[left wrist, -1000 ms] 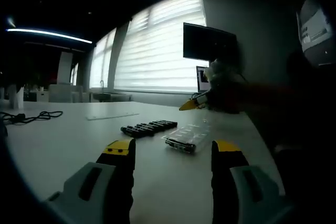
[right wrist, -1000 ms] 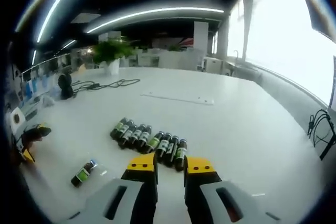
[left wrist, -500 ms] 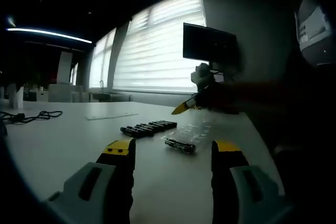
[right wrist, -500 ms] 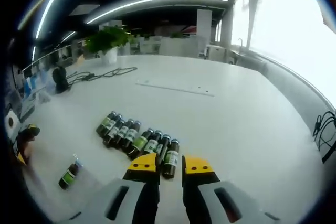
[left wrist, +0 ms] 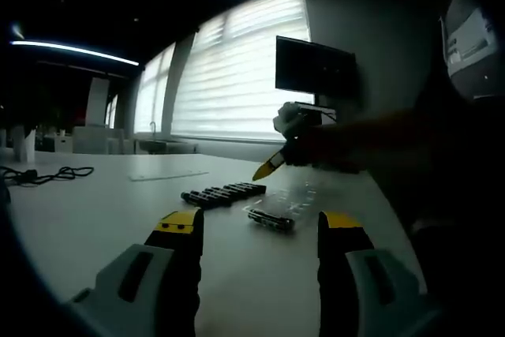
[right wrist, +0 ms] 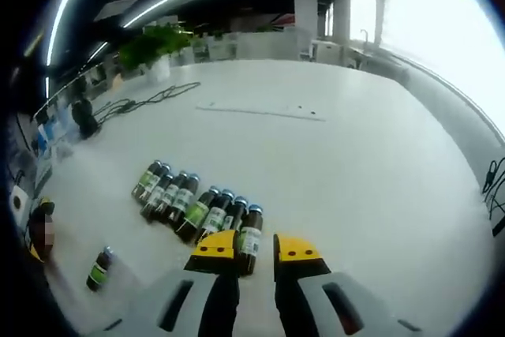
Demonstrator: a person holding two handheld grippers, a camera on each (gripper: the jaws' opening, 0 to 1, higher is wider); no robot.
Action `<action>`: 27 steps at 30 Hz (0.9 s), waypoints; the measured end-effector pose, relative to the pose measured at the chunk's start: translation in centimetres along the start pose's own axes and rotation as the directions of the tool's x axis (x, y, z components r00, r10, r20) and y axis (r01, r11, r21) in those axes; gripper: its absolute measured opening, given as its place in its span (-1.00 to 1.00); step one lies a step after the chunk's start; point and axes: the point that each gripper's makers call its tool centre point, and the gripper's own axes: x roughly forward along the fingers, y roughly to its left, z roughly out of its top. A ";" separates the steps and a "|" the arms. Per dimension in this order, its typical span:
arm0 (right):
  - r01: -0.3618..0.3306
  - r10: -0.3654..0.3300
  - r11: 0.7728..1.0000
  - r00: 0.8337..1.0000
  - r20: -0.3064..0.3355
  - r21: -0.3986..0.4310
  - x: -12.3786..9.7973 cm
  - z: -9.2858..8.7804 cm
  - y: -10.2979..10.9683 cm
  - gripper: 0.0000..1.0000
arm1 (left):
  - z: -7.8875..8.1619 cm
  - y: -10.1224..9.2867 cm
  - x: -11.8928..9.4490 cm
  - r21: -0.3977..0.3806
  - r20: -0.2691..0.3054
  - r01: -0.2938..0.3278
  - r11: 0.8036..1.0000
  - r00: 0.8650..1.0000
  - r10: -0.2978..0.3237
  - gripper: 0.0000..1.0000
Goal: Grip medicine bottles put into box
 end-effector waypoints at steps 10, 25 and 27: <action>-0.015 0.014 1.000 0.998 -0.066 -0.007 0.7 -0.7 0.3 -0.75 | 0.0 0.0 0.0 0.000 0.002 0.000 1.000 1.000 0.000 0.02; -0.029 0.027 1.000 0.982 -0.189 -0.007 1.6 -2.0 0.1 -0.81 | 0.1 0.0 -0.1 -0.006 0.007 0.005 1.000 1.000 -0.005 0.02; -0.033 0.030 0.999 0.979 -0.202 -0.010 1.6 -1.9 0.2 -0.81 | 0.1 0.0 -0.1 -0.007 0.007 0.006 1.000 1.000 -0.006 0.02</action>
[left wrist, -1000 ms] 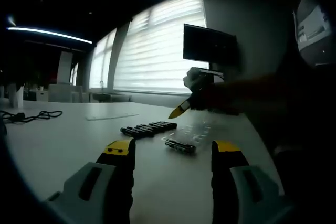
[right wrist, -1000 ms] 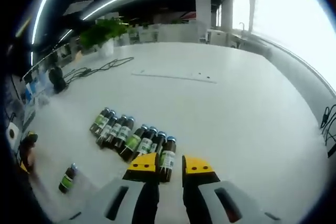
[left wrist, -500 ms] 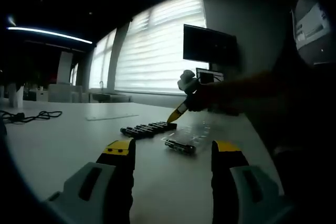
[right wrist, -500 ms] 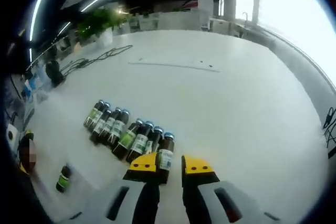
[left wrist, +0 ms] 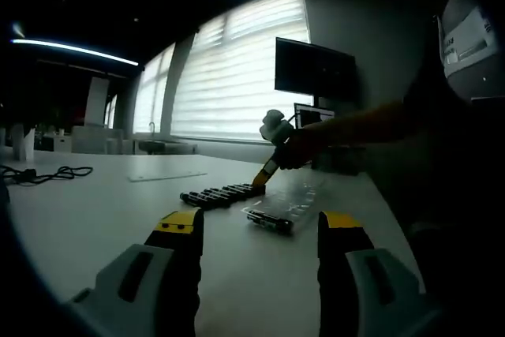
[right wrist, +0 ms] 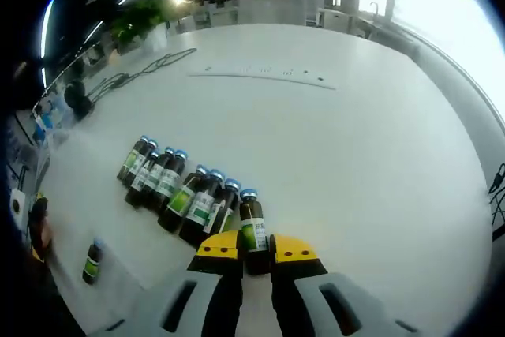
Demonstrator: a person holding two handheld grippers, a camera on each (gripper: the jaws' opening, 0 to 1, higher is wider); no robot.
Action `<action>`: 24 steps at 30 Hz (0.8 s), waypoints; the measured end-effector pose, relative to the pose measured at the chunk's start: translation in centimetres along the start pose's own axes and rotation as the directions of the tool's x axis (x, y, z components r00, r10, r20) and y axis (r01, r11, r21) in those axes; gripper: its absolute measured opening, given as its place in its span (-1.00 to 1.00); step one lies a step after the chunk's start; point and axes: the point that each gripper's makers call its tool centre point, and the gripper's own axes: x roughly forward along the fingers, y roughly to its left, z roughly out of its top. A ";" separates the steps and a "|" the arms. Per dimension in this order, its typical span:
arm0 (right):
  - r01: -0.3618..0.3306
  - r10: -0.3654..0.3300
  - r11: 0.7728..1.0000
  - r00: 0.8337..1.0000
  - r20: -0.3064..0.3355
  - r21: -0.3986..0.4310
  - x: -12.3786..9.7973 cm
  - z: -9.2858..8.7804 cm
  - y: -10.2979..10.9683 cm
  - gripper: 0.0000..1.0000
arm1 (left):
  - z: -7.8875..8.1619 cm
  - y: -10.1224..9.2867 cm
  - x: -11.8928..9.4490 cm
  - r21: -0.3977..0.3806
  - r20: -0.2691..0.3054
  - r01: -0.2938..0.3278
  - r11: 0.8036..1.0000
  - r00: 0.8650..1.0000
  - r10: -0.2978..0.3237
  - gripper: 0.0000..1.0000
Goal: Grip medicine bottles put into box
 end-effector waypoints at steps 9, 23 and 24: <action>-0.006 -0.009 0.994 0.991 -0.136 -0.112 0.0 0.0 0.5 -0.84 | 0.0 0.0 0.0 -0.001 0.000 0.002 1.000 1.000 -0.002 0.02; -0.009 0.009 1.000 0.999 -0.053 -0.007 -1.1 1.3 0.5 -0.85 | -0.1 0.0 0.1 0.006 -0.007 -0.001 1.000 1.000 0.001 0.02; -0.009 0.009 1.000 0.999 -0.042 0.004 -1.5 1.5 0.4 -0.85 | -0.1 0.0 0.1 0.006 -0.007 -0.002 1.000 1.000 0.002 0.02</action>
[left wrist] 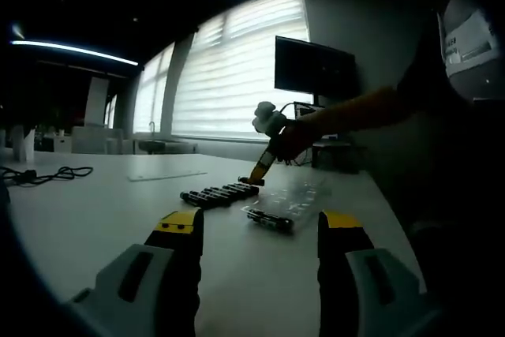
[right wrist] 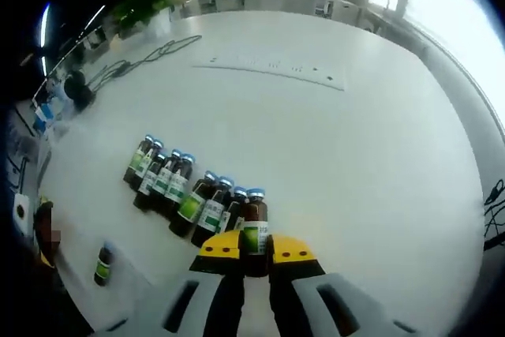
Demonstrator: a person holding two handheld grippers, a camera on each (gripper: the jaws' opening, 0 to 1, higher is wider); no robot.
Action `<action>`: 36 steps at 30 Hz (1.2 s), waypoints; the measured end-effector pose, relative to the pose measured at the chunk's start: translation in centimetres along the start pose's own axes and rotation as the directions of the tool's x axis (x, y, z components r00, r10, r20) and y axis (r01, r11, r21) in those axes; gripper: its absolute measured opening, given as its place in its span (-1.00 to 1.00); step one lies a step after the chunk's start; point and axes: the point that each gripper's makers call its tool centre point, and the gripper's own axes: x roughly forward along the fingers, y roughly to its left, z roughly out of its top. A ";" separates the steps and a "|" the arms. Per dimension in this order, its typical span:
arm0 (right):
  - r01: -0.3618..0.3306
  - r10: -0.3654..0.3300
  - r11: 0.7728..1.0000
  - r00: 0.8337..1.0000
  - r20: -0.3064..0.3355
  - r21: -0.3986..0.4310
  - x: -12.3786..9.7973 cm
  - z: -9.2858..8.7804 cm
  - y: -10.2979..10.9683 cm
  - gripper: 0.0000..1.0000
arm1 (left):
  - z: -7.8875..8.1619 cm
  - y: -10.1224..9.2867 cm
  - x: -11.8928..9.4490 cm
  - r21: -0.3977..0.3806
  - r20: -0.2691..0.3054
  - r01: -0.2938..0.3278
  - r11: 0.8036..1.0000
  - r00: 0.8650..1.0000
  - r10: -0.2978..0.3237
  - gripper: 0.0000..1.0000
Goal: Grip medicine bottles put into box
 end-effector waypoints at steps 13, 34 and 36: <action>-0.120 0.114 0.989 0.991 0.070 0.090 -4.3 -1.1 5.0 -0.85 | -0.1 -0.2 0.0 0.014 -0.006 0.000 1.000 1.000 0.000 0.02; -0.392 0.378 0.855 0.919 0.110 0.339 -6.1 -6.0 16.4 -0.85 | -0.2 -0.6 0.1 0.049 -0.018 0.007 0.999 1.000 -0.006 0.02; -0.390 0.376 0.850 0.920 0.112 0.354 -5.9 -6.3 16.4 -0.85 | -0.3 -0.6 0.1 0.052 -0.020 0.005 0.999 1.000 -0.004 0.02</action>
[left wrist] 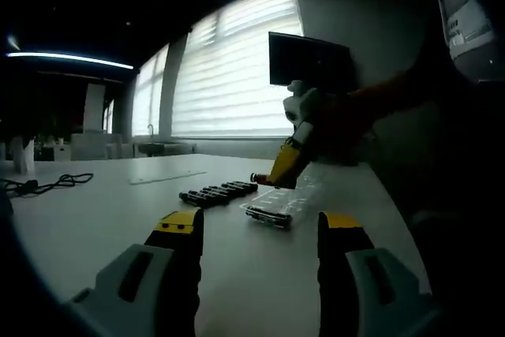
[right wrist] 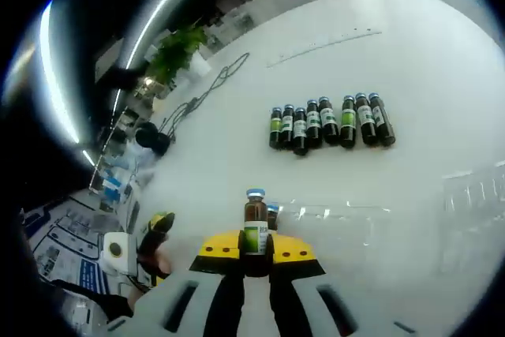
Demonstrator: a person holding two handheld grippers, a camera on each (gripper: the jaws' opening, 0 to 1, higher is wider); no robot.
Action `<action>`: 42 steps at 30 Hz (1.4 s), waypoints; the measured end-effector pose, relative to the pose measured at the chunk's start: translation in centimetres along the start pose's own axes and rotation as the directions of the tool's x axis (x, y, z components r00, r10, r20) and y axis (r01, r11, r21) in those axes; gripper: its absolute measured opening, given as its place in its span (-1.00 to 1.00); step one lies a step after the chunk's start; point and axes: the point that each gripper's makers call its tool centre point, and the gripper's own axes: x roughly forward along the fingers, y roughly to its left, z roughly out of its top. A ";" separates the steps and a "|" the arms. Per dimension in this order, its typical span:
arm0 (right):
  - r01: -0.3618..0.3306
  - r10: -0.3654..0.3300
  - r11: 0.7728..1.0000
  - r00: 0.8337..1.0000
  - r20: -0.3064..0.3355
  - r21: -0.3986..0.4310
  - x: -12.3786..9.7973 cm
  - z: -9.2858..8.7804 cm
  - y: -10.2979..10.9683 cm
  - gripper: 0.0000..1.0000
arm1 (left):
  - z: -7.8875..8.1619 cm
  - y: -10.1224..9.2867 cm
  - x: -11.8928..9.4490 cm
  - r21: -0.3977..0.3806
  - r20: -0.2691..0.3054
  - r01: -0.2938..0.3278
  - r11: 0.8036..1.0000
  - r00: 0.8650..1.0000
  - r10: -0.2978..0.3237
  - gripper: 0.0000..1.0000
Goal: Grip medicine bottles put into box
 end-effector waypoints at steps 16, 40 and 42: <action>0.026 -0.025 0.999 0.999 -0.027 0.037 1.7 -1.4 -1.0 -0.85 | 0.0 0.0 -0.1 0.000 0.000 0.001 1.000 1.000 -0.001 0.02; 0.011 -0.010 1.000 0.999 -0.042 0.015 1.9 -1.3 -1.4 -0.83 | -0.1 0.0 0.0 -0.005 0.002 0.003 1.000 1.000 -0.003 0.02; 0.014 -0.014 1.000 0.999 -0.039 0.008 1.8 -1.4 -1.4 -0.83 | -0.1 0.0 0.0 -0.005 0.002 0.003 1.000 1.000 -0.003 0.02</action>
